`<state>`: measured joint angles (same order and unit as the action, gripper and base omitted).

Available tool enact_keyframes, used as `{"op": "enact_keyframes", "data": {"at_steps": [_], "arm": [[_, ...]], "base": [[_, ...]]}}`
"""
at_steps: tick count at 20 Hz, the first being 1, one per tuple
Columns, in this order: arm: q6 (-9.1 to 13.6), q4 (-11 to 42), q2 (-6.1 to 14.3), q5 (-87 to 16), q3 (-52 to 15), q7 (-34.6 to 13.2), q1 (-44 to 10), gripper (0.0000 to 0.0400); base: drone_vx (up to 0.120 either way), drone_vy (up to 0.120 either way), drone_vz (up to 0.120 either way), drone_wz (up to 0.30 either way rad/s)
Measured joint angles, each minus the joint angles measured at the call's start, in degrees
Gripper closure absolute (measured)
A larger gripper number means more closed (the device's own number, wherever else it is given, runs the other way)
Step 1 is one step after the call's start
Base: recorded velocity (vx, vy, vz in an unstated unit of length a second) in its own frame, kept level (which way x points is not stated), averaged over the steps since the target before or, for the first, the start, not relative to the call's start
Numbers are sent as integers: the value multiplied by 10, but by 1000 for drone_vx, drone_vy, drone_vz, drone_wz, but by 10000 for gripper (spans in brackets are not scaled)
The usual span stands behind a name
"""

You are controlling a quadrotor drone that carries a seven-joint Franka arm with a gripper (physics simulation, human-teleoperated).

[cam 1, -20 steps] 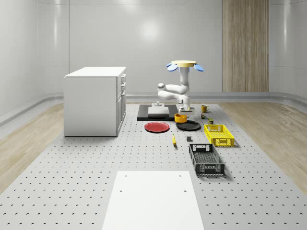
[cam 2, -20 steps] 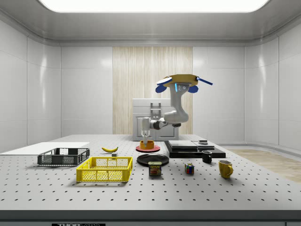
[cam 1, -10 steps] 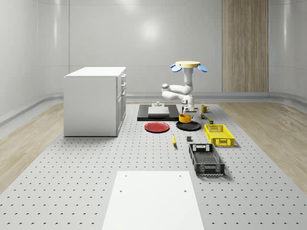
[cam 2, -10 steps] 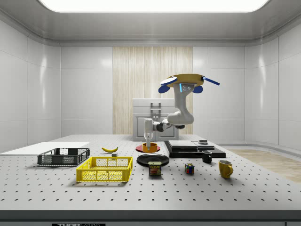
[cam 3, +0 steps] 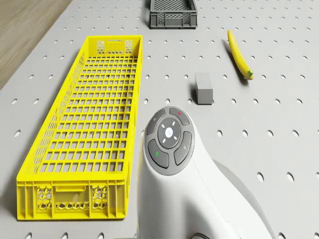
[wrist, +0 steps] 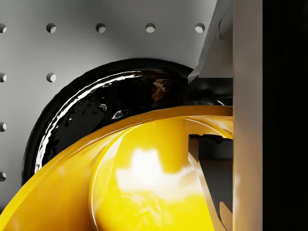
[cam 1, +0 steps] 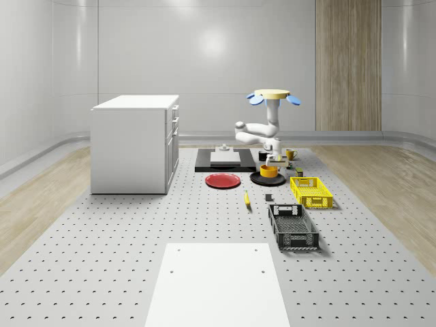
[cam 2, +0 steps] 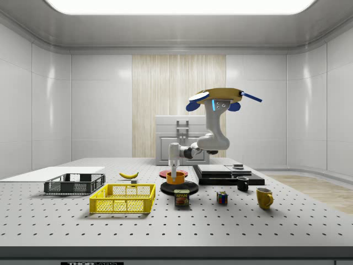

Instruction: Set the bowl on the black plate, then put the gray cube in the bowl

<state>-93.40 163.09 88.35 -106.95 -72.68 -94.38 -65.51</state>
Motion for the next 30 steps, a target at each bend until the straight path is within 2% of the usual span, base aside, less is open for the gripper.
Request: {"op": "enact_keyframes", "data": {"at_steps": [6,17,20,22,25,30], "arm": [[-13,-10,1,-30,32,4,-2,300],[-25,1,9,-56,61,34,41,300],[-25,3,9,-60,65,36,46,154],[-21,7,8,-55,58,38,50,94],[-16,11,8,-46,49,39,55,44],[-12,15,6,-40,42,41,58,13]], "base": [[0,0,0,0],[0,0,0,0],[0,0,0,0],[0,0,100,0],[13,0,120,0],[120,-120,16,0]]}}
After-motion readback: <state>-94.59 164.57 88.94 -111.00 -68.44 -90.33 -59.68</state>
